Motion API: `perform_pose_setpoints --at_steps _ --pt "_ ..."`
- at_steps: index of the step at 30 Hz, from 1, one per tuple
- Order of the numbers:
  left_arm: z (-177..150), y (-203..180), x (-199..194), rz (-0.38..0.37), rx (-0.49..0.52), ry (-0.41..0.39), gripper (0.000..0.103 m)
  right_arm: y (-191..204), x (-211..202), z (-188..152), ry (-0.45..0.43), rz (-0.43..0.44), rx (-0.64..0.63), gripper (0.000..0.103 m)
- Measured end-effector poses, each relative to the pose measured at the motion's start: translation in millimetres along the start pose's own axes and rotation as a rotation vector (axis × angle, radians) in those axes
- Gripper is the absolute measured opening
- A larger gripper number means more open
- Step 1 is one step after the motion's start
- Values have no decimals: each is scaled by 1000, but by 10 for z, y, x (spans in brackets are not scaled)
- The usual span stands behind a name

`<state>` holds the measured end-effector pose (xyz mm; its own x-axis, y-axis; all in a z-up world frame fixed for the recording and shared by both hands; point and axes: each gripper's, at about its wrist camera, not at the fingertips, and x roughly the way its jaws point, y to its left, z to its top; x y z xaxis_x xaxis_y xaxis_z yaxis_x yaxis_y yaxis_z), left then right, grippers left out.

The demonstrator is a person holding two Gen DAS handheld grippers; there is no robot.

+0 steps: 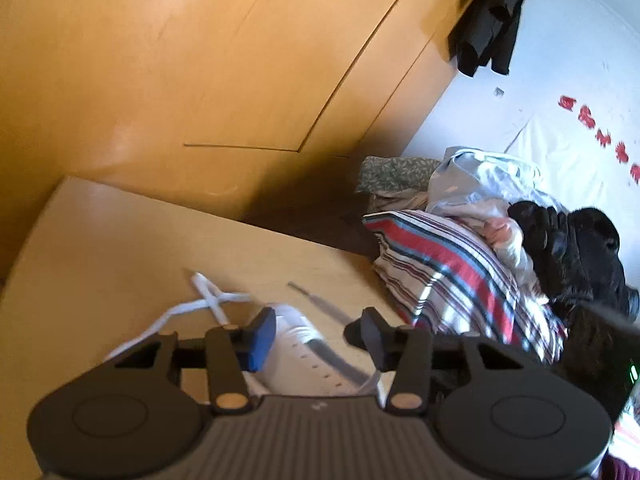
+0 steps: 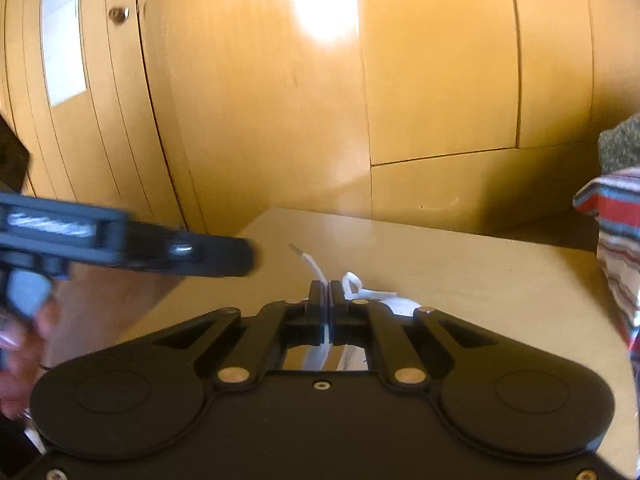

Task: Lace up shoes with both hands

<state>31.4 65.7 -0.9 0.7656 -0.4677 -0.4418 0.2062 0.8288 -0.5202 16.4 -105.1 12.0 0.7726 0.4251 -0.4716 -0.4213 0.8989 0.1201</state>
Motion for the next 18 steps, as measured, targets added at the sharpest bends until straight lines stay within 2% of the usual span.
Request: perform_pose_setpoints --at_steps 3,9,13,18 --pt "-33 -37 145 -34 -75 19 39 15 -94 -62 -35 17 7 2" --pt "-54 -89 316 -64 -134 41 39 15 -61 -153 -75 25 -21 2" --pt "-37 -140 342 -66 -98 42 20 41 -72 -197 -70 18 -50 2" --pt "-4 -219 358 -66 -56 42 16 60 -99 -213 -72 18 -36 2"
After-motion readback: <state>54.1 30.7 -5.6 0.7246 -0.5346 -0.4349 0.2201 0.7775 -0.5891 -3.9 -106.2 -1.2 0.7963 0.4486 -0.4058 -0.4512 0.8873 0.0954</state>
